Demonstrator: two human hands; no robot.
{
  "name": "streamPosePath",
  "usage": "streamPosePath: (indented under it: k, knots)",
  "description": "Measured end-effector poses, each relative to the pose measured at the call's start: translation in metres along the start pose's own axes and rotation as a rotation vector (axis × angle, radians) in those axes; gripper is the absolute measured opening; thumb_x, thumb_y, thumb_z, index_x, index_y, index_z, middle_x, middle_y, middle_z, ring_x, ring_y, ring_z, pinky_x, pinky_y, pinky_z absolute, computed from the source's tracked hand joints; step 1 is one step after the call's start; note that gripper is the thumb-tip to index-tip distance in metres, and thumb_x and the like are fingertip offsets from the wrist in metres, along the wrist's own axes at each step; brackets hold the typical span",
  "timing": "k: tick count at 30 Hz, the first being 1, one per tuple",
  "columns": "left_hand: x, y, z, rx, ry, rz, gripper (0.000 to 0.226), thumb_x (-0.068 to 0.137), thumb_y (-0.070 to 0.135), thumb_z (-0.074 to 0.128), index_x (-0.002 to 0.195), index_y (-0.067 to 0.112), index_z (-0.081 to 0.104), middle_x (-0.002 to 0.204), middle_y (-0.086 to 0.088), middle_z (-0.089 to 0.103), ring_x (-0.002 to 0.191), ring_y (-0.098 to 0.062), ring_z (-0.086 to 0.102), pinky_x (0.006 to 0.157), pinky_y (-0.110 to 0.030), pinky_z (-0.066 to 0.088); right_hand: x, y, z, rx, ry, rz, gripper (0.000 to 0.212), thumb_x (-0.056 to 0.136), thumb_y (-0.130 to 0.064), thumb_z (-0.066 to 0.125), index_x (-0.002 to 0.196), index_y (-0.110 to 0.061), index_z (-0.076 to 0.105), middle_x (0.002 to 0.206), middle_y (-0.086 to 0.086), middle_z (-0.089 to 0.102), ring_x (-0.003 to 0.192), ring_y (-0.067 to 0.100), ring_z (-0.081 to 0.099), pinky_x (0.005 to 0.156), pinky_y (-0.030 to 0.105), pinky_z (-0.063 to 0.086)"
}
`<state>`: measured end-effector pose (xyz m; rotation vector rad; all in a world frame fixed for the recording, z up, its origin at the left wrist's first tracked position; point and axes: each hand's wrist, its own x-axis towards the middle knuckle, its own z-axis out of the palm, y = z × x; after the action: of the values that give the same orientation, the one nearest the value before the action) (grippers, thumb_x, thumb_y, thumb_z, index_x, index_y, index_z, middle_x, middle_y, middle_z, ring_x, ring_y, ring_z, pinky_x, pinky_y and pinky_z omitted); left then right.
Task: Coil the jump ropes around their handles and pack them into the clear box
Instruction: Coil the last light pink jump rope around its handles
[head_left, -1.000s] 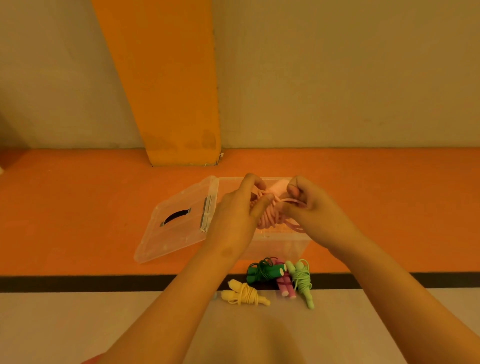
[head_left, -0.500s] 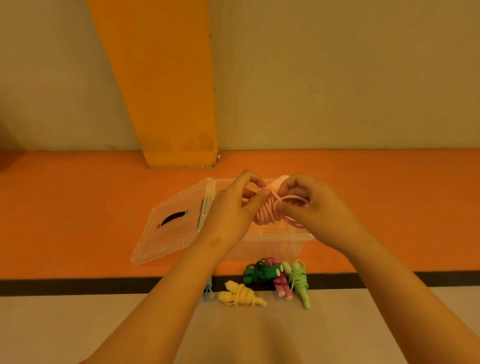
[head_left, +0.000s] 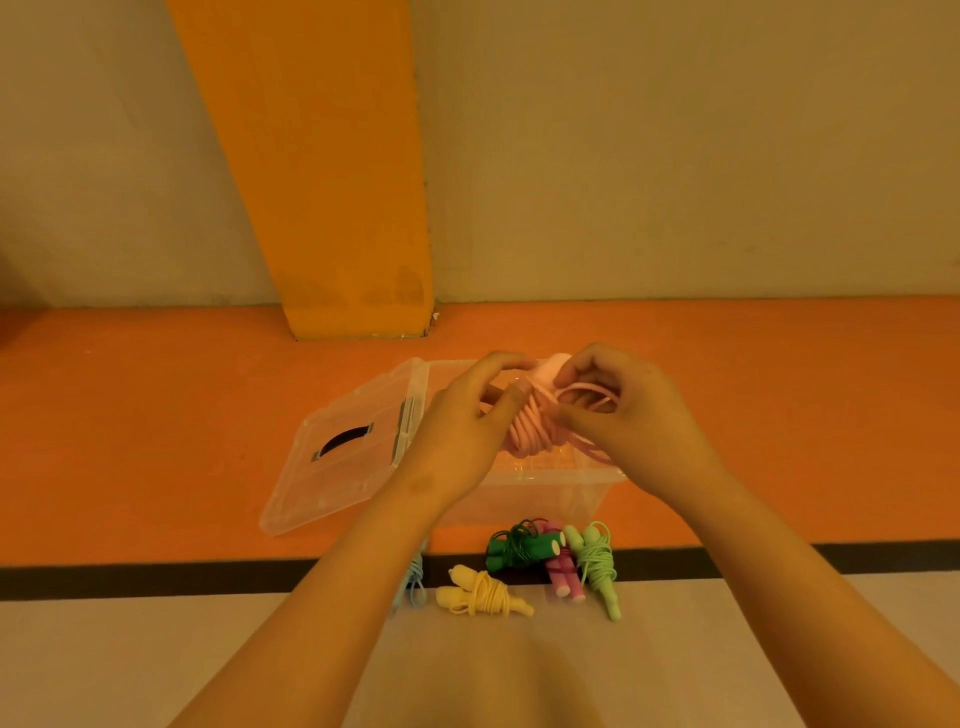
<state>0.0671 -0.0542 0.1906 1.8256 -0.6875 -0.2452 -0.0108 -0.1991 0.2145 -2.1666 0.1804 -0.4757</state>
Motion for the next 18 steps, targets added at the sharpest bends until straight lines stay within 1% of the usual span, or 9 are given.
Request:
streamPosePath:
  k: [2,3,6,9,11,13,15,17,18]
  knots:
    - [0.0,-0.001,0.0,0.016,-0.012,0.016,0.021,0.098,0.028,0.048,0.113,0.036,0.06,0.089,-0.001,0.065,0.066,-0.008,0.062,0.057,-0.017,0.048,0.0,-0.001,-0.003,0.105,0.01,0.043,0.014,0.079,-0.006,0.071,0.083,-0.015,0.062,0.073,0.002,0.068,0.063,0.01,0.062,0.059,0.023,0.05]
    - [0.0,-0.001,0.001,0.009,-0.01,0.012,0.02,0.098,0.027,0.048,0.112,0.036,0.061,0.09,-0.003,0.065,0.069,-0.01,0.063,0.057,-0.017,0.049,0.0,-0.002,-0.003,0.17,0.015,0.066,0.011,0.08,-0.006,0.07,0.084,-0.012,0.062,0.072,0.006,0.069,0.061,0.011,0.062,0.057,0.024,0.05]
    - [0.001,0.001,0.002,-0.016,0.032,-0.002,0.016,0.098,0.026,0.05,0.109,0.032,0.06,0.086,-0.003,0.065,0.066,-0.009,0.062,0.054,-0.016,0.048,-0.002,-0.001,-0.004,0.276,0.069,0.109,0.007,0.081,-0.003,0.068,0.084,-0.006,0.063,0.071,0.01,0.07,0.058,0.014,0.063,0.053,0.021,0.049]
    - [0.002,0.002,0.003,-0.024,0.092,-0.006,0.013,0.097,0.027,0.051,0.108,0.027,0.059,0.083,-0.003,0.066,0.062,-0.01,0.063,0.054,-0.02,0.049,-0.001,0.002,-0.002,0.287,0.132,0.145,0.008,0.08,-0.007,0.071,0.085,-0.011,0.066,0.074,0.004,0.072,0.064,0.016,0.066,0.056,0.022,0.051]
    - [0.002,0.002,0.003,-0.012,0.111,-0.004,0.012,0.097,0.028,0.052,0.106,0.028,0.058,0.082,-0.002,0.067,0.063,-0.014,0.065,0.058,-0.026,0.051,-0.001,0.003,0.002,0.213,0.145,0.128,0.012,0.079,-0.008,0.073,0.085,-0.016,0.066,0.08,0.0,0.072,0.07,0.01,0.067,0.061,0.02,0.052]
    - [0.001,0.003,0.004,-0.019,0.111,-0.006,0.011,0.096,0.027,0.053,0.106,0.027,0.06,0.082,0.001,0.065,0.063,-0.013,0.065,0.059,-0.031,0.054,-0.002,0.005,0.008,0.025,0.152,0.046,0.017,0.079,-0.009,0.072,0.087,-0.023,0.066,0.086,-0.004,0.07,0.078,0.008,0.065,0.067,0.02,0.052]
    - [-0.001,0.005,0.005,-0.032,0.115,-0.015,0.012,0.097,0.025,0.053,0.105,0.025,0.061,0.084,0.006,0.062,0.066,-0.009,0.064,0.056,-0.024,0.054,-0.003,0.006,0.011,-0.158,0.162,-0.057,0.019,0.081,-0.012,0.071,0.096,-0.023,0.068,0.087,-0.006,0.065,0.081,0.012,0.062,0.072,0.028,0.053]
    - [0.0,0.005,0.004,-0.026,0.127,-0.038,0.011,0.097,0.025,0.052,0.104,0.028,0.06,0.085,0.004,0.063,0.065,-0.009,0.062,0.047,-0.017,0.048,-0.003,0.007,0.01,-0.218,0.138,-0.121,0.025,0.08,-0.014,0.071,0.104,-0.019,0.069,0.088,-0.006,0.061,0.082,0.015,0.059,0.076,0.035,0.053]
    - [0.001,0.005,0.003,-0.023,0.137,-0.056,0.01,0.097,0.026,0.052,0.102,0.03,0.06,0.085,0.001,0.064,0.062,-0.01,0.062,0.044,-0.017,0.044,-0.003,0.007,0.009,-0.228,0.104,-0.135,0.03,0.078,-0.016,0.073,0.108,-0.018,0.068,0.092,-0.006,0.061,0.084,0.014,0.058,0.078,0.035,0.052]
